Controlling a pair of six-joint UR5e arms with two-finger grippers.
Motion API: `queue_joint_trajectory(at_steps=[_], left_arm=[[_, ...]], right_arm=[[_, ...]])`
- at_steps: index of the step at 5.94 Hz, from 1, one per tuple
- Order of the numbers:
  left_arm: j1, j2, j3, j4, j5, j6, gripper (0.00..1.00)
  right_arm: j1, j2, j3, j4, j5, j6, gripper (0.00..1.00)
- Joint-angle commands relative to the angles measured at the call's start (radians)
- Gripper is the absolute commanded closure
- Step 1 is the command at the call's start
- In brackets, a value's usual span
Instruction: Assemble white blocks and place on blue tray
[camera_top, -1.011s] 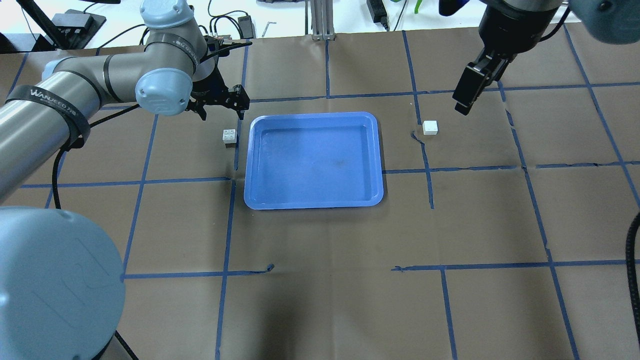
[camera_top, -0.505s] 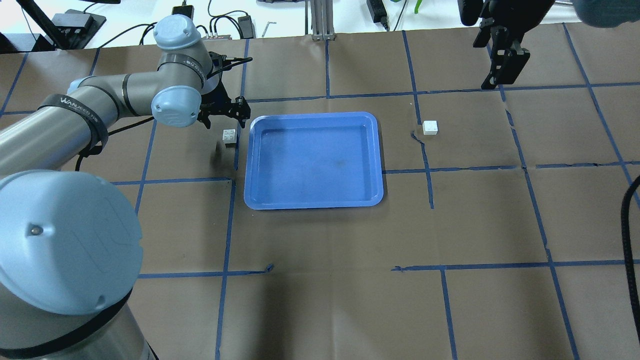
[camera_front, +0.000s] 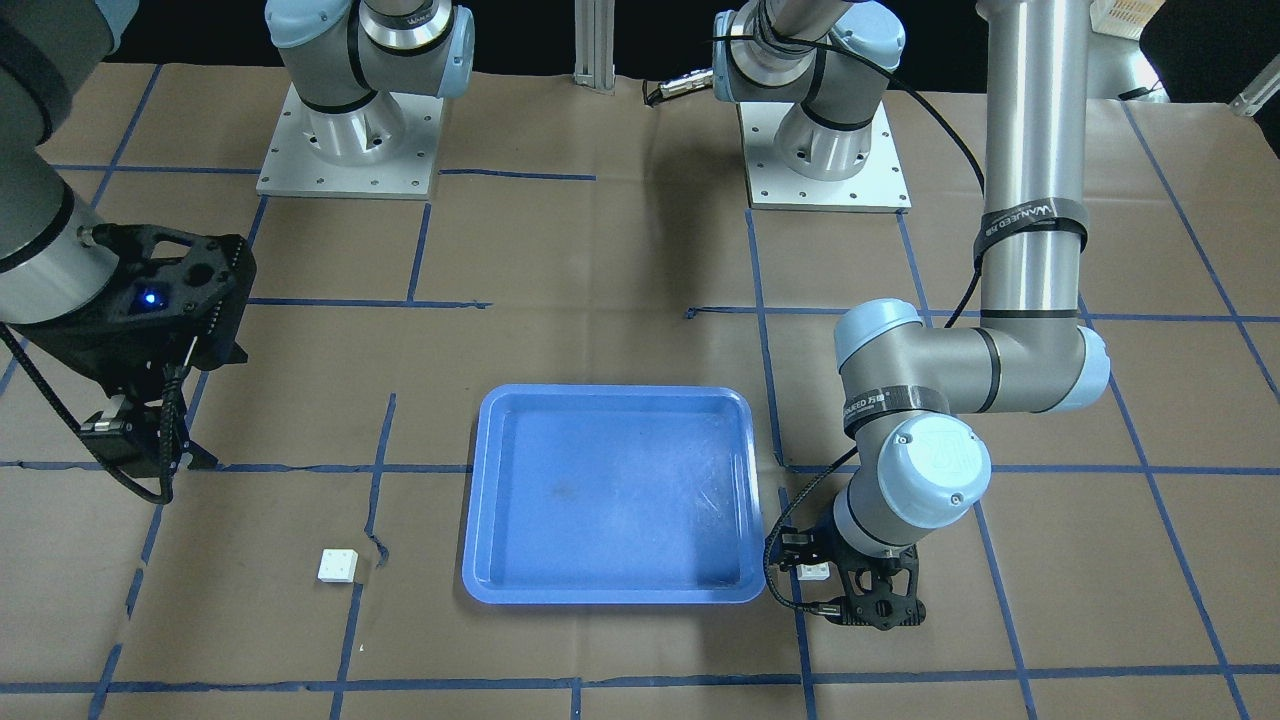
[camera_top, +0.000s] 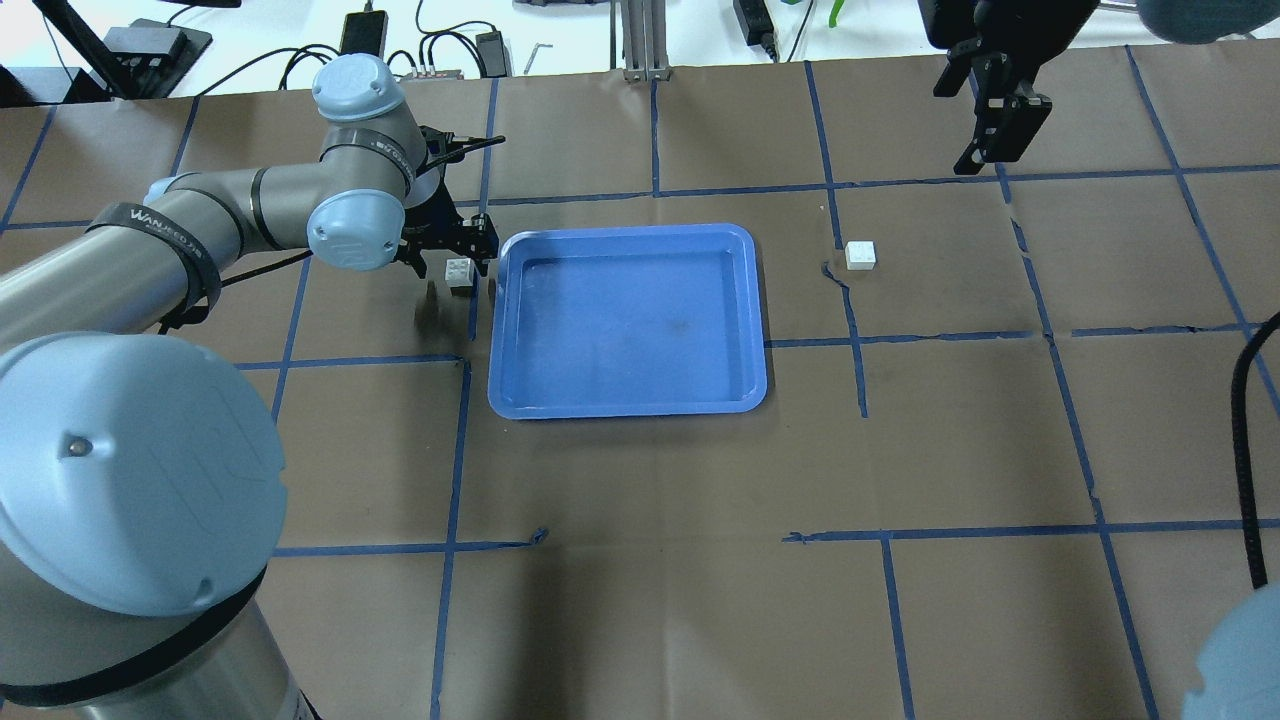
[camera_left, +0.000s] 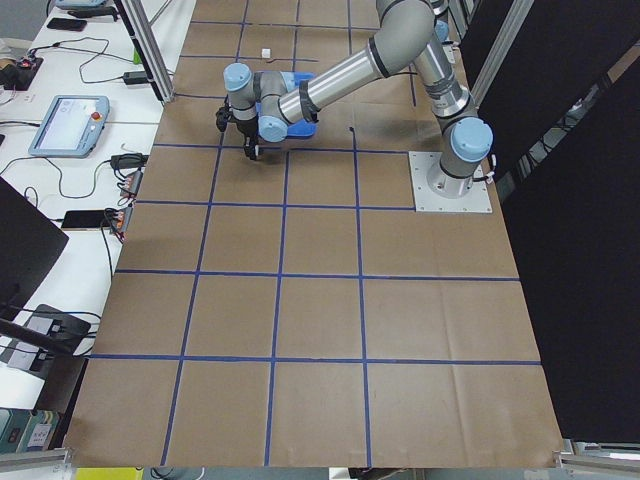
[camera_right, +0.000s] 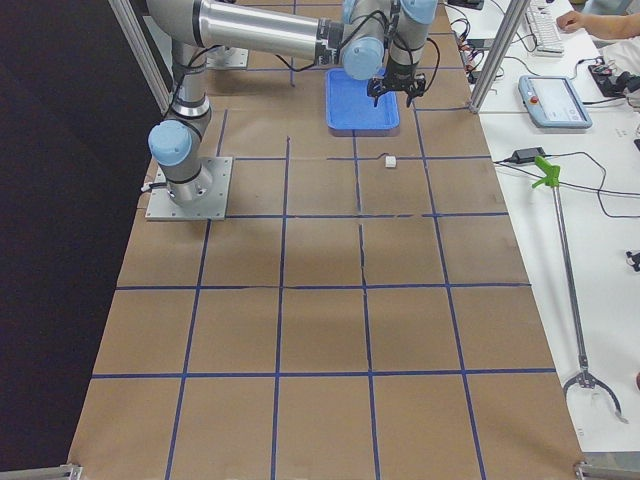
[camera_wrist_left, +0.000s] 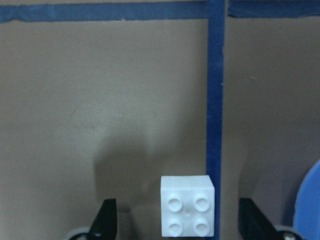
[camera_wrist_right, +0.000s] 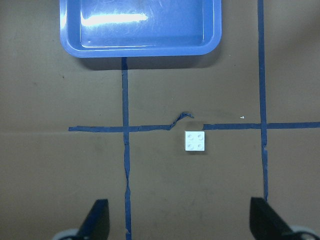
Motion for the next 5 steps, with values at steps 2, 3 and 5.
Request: queue_joint_trajectory(at_steps=[2, 3, 5], left_arm=[[0.002, 0.006, 0.008, -0.005, -0.002, 0.006, 0.9], [0.0, 0.021, 0.013, -0.016, 0.0, 0.011, 0.96], [-0.087, 0.107, -0.005, -0.059, -0.006, 0.058, 0.97]], right_arm=[[-0.091, 0.078, 0.128, -0.111, 0.207, -0.126, 0.0], [-0.091, 0.109, 0.209, -0.226, 0.277, -0.126, 0.0], [-0.093, 0.202, 0.263, -0.404, 0.279, -0.164, 0.0]])
